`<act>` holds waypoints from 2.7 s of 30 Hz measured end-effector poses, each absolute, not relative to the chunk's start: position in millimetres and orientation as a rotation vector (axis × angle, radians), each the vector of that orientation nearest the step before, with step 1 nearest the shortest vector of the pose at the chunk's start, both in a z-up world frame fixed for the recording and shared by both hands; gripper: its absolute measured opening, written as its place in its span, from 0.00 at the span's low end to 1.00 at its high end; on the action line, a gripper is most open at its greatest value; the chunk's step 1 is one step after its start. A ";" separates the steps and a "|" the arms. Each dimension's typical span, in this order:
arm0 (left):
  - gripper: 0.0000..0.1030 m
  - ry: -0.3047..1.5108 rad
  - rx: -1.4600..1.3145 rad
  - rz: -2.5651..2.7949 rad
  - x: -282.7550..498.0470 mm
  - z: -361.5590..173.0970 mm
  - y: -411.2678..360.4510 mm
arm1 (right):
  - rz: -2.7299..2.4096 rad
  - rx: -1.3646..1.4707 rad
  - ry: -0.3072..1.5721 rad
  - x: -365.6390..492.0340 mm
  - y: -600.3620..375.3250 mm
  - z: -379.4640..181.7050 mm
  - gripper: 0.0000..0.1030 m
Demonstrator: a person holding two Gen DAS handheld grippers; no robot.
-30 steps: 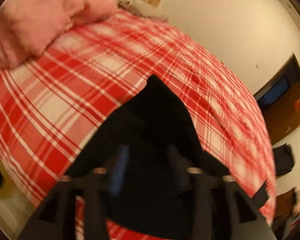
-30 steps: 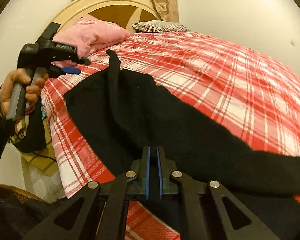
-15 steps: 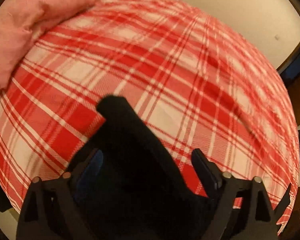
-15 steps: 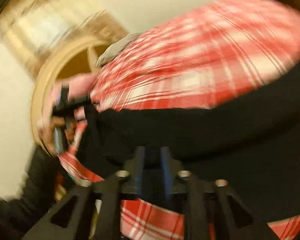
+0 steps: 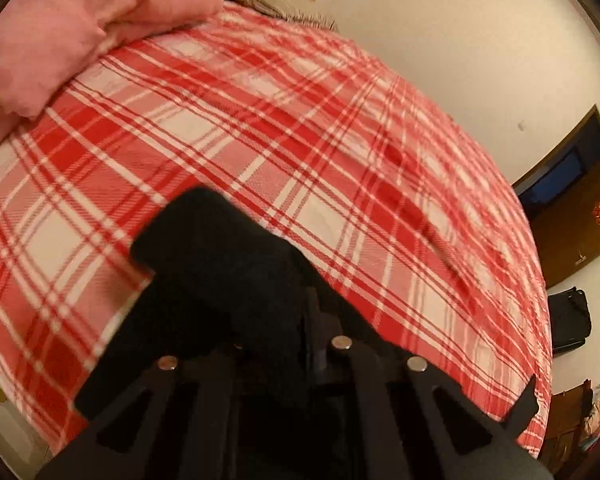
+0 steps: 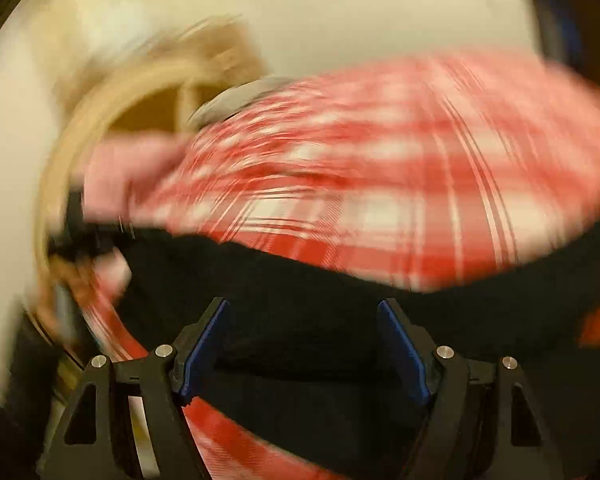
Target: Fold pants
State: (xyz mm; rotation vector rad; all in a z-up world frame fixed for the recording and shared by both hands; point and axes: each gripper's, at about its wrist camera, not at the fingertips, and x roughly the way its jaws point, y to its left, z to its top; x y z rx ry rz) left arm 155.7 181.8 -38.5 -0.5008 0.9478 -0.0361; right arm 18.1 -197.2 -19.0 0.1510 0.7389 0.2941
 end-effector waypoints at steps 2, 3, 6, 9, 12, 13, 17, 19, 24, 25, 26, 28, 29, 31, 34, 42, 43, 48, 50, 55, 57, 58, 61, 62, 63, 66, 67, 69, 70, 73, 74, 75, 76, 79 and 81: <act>0.09 0.926 -0.507 -0.032 148.3 -35.4 187.9 | 0.366 -0.064 0.741 20.3 -173.6 -19.6 0.75; 0.09 0.924 -0.503 -0.024 146.7 -35.5 190.3 | 0.410 -0.134 0.764 23.5 -168.2 -23.0 0.75; 0.09 0.931 -0.469 -0.001 141.4 -42.2 192.7 | 0.500 -0.304 0.829 28.6 -160.3 -37.4 0.75; 0.09 0.947 -0.451 0.020 136.5 -54.5 193.0 | 0.573 -0.363 0.894 38.1 -159.8 -50.6 0.75; 0.09 0.974 -0.487 0.031 134.5 -65.9 196.4 | 0.618 -0.457 0.949 49.7 -154.2 -65.1 0.74; 0.09 0.972 -0.487 0.032 132.9 -67.2 197.0 | 0.615 -0.482 0.957 51.0 -150.7 -67.7 0.73; 0.09 0.972 -0.483 0.023 131.1 -65.6 197.5 | 0.645 -0.448 1.016 55.7 -150.8 -75.5 0.35; 0.09 0.958 -0.477 0.013 127.5 -59.7 198.0 | 0.643 -0.464 1.019 48.9 -148.6 -70.4 0.08; 0.09 0.943 -0.464 -0.013 114.9 -51.1 199.1 | 0.604 -0.417 0.960 17.6 -155.8 -44.0 0.08; 0.09 0.939 -0.454 -0.019 110.4 -49.9 199.2 | 0.603 -0.415 0.951 11.2 -157.1 -41.1 0.08; 0.09 0.940 -0.446 -0.019 107.2 -49.8 199.4 | 0.600 -0.409 0.943 2.4 -159.0 -38.9 0.08; 0.09 0.944 -0.424 -0.016 100.2 -51.0 198.5 | 0.588 -0.413 0.938 -8.1 -160.4 -41.1 0.08; 0.09 0.947 -0.414 -0.013 97.3 -52.6 198.3 | 0.580 -0.426 0.943 -12.9 -159.8 -46.7 0.08; 0.09 0.950 -0.383 0.001 91.4 -58.7 197.8 | 0.560 -0.446 0.954 -16.0 -157.5 -59.5 0.08; 0.19 0.970 -0.289 0.076 86.8 -76.3 195.3 | 0.530 -0.423 0.959 -16.0 -154.1 -78.4 0.09; 0.64 0.922 -0.125 0.213 79.9 -70.2 199.2 | 0.535 -0.256 0.943 -22.8 -164.6 -65.8 0.45; 0.69 0.884 -0.116 0.255 75.3 -62.4 206.8 | 0.541 -0.231 0.937 -24.1 -166.6 -62.5 0.45; 0.70 0.751 -0.110 0.388 55.3 -36.5 230.2 | 0.631 0.009 0.873 -0.9 -182.8 -24.0 0.46; 0.70 0.706 -0.126 0.342 49.0 -30.4 224.3 | 0.658 0.040 0.848 17.3 -171.7 -17.2 0.46; 0.70 0.707 -0.079 0.252 52.6 -47.3 184.3 | 0.753 0.054 0.835 76.3 -124.7 -20.0 0.46; 0.69 0.754 -0.073 0.232 57.9 -60.5 178.1 | 0.774 0.033 0.870 99.4 -102.0 -32.7 0.46; 0.69 0.772 -0.076 0.227 59.3 -66.0 176.3 | 0.780 0.018 0.885 104.3 -96.7 -36.8 0.46; 0.69 0.784 -0.077 0.224 57.3 -70.6 170.8 | 0.770 -0.038 0.940 119.7 -84.9 -56.3 0.46; 0.69 0.781 -0.070 0.226 56.8 -70.4 169.1 | 0.765 -0.040 0.961 125.0 -86.2 -62.4 0.46; 0.69 0.776 -0.063 0.224 56.3 -70.4 167.8 | 0.770 -0.030 0.976 128.3 -87.7 -66.3 0.46; 0.69 0.779 -0.023 0.228 60.5 -75.1 162.0 | 0.817 0.030 1.043 132.5 -98.3 -74.0 0.46; 0.69 0.785 -0.014 0.232 62.0 -77.9 160.9 | 0.859 0.047 1.077 131.3 -98.8 -75.1 0.46; 0.69 0.802 -0.019 0.233 65.1 -83.6 160.1 | 0.943 0.040 1.114 124.0 -98.0 -74.1 0.46; 0.71 0.801 -0.024 0.234 65.8 -85.4 159.7 | 0.968 0.031 1.126 122.5 -96.3 -73.2 0.46; 0.74 0.786 -0.029 0.240 67.0 -85.5 157.5 | 0.951 0.028 1.123 126.6 -88.3 -76.3 0.46; 0.74 0.786 -0.030 0.241 68.2 -84.8 157.2 | 0.935 0.046 1.116 131.0 -85.9 -78.2 0.46; 0.74 0.787 -0.035 0.240 69.1 -83.9 157.5 | 0.909 0.086 1.104 139.0 -83.4 -81.2 0.46; 0.74 0.790 -0.041 0.236 70.7 -82.2 158.0 | 0.895 0.133 1.103 144.5 -82.1 -84.4 0.46; 0.76 0.784 -0.054 0.220 72.6 -78.2 159.5 | 0.888 0.247 1.107 154.9 -82.9 -87.4 0.46; 0.76 0.789 -0.050 0.217 74.4 -79.6 159.4 | 0.944 0.282 1.129 154.6 -82.4 -88.5 0.46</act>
